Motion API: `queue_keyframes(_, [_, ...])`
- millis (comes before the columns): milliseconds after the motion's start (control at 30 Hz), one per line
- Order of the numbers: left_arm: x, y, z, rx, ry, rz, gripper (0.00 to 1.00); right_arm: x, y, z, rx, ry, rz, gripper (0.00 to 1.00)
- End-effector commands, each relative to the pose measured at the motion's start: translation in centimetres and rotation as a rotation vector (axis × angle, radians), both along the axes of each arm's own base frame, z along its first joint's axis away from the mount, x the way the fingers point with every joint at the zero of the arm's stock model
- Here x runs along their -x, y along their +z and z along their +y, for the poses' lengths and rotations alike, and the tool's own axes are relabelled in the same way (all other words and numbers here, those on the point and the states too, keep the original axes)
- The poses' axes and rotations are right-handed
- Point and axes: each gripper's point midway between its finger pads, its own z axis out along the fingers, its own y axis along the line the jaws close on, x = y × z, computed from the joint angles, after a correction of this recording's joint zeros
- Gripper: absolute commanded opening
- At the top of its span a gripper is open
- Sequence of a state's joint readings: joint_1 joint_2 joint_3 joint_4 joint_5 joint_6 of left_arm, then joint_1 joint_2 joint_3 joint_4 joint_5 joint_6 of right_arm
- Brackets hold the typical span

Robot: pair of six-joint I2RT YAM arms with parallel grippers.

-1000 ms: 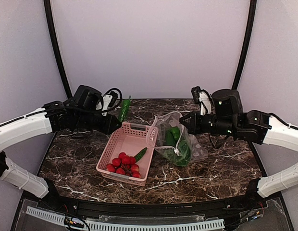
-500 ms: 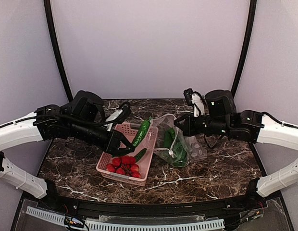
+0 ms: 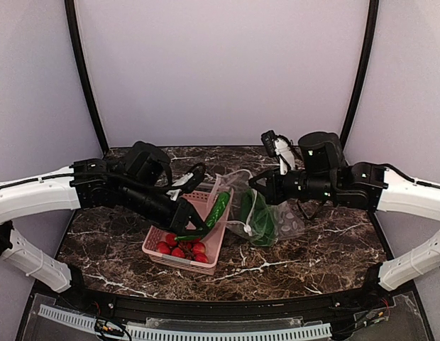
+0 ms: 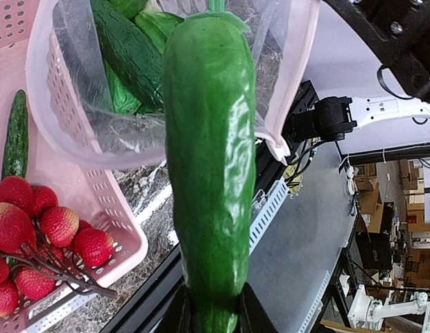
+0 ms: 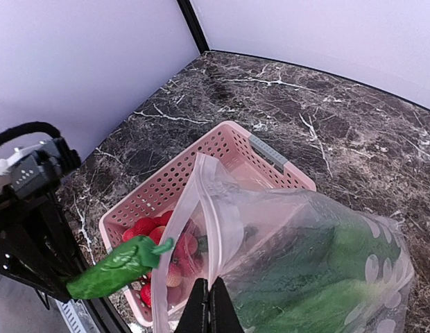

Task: Place the food in the zip-top bag and seal the zipper
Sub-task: Hold the fake vegetable in the zipper food storage bag.

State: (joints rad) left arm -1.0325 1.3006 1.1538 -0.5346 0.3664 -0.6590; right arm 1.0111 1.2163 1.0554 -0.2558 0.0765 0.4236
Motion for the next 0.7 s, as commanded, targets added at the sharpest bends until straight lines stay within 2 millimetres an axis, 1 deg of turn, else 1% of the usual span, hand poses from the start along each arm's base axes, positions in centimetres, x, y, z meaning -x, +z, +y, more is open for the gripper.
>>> queue_keyframes(0, [-0.3,-0.1,-1.9,0.032,-0.024,0.018,0.14,1.1,2.6,1.8,-0.039,0.093,-0.070,0.00])
queue_keyframes(67, [-0.4,-0.3,-2.4,0.017,-0.045,0.021,0.15,1.6,2.4,2.2,-0.031,0.119,-0.073,0.00])
queue_keyframes(167, [-0.9,-1.0,-2.6,-0.025,-0.054,0.011,0.15,2.2,2.2,2.8,-0.021,0.158,-0.082,0.00])
queue_keyframes(233, [-1.6,-0.8,-2.9,-0.021,-0.046,-0.001,0.15,3.0,2.1,3.3,-0.017,0.199,-0.081,0.00])
queue_keyframes(367, [-3.3,-0.2,-3.1,0.017,-0.016,-0.008,0.16,3.7,1.7,3.7,-0.008,0.238,-0.081,0.00])
queue_keyframes(467, [-4.8,0.1,-3.4,0.052,0.006,-0.009,0.16,4.0,1.5,3.9,-0.006,0.254,-0.077,0.00])
queue_keyframes(500, [-5.1,-0.2,-3.6,0.052,0.009,-0.004,0.16,4.0,1.5,3.9,-0.005,0.256,-0.078,0.00])
queue_keyframes(533, [-5.6,-0.1,-3.9,0.071,0.011,-0.003,0.16,4.0,1.5,4.0,-0.004,0.256,-0.077,0.00])
queue_keyframes(633, [-6.5,-0.9,-5.0,0.085,0.001,0.026,0.16,3.9,1.4,4.1,-0.002,0.250,-0.071,0.00])
queue_keyframes(667, [-6.7,-0.9,-5.3,0.088,-0.001,0.026,0.16,3.8,1.3,4.1,-0.001,0.243,-0.067,0.00])
